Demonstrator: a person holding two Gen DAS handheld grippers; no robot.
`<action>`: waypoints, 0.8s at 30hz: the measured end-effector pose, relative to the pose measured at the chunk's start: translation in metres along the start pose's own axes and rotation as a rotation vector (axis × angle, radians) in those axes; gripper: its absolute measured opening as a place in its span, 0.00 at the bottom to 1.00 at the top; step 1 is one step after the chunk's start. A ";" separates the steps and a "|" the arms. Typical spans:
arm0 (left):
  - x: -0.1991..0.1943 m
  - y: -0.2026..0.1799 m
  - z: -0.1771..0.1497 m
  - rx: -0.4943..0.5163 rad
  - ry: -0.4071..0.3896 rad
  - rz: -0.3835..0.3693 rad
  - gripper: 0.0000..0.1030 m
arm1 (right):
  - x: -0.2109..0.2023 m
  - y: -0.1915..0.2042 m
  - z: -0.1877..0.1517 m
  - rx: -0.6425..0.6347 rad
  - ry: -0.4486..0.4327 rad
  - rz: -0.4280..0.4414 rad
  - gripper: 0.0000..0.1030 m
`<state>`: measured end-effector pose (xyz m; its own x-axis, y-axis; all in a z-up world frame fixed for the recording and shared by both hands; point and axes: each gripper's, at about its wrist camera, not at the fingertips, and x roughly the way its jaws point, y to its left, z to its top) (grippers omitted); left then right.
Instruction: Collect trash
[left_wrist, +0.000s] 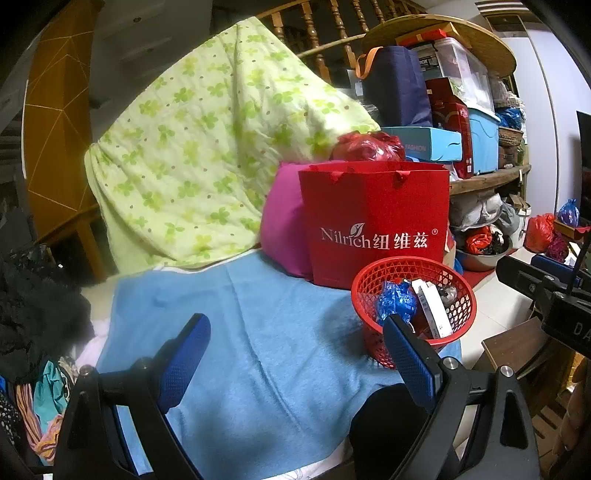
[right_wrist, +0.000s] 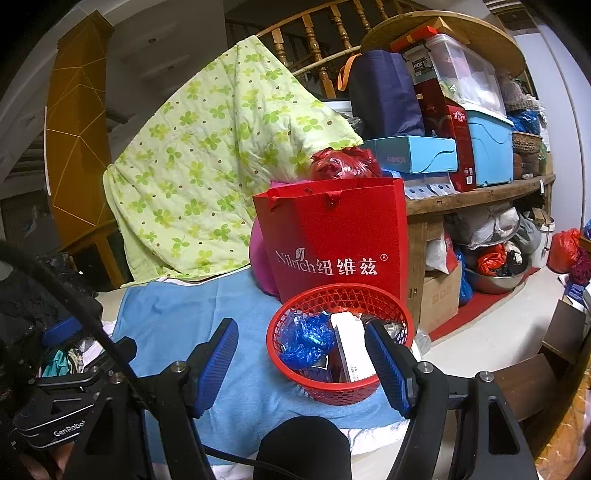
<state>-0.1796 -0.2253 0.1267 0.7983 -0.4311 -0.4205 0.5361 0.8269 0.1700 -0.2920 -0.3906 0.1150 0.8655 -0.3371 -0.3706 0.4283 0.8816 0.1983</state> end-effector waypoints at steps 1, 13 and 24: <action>0.000 0.000 0.000 -0.001 -0.001 0.001 0.91 | 0.000 0.001 -0.001 0.001 0.000 0.000 0.72; 0.001 0.004 -0.004 -0.006 0.006 0.016 0.91 | 0.000 0.005 -0.001 -0.003 -0.002 0.003 0.74; -0.001 0.007 -0.007 -0.003 0.014 0.036 0.92 | 0.004 0.001 0.001 0.002 0.002 0.021 0.74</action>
<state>-0.1789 -0.2169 0.1224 0.8133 -0.3955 -0.4268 0.5058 0.8431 0.1824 -0.2877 -0.3917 0.1148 0.8737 -0.3180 -0.3681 0.4107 0.8878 0.2079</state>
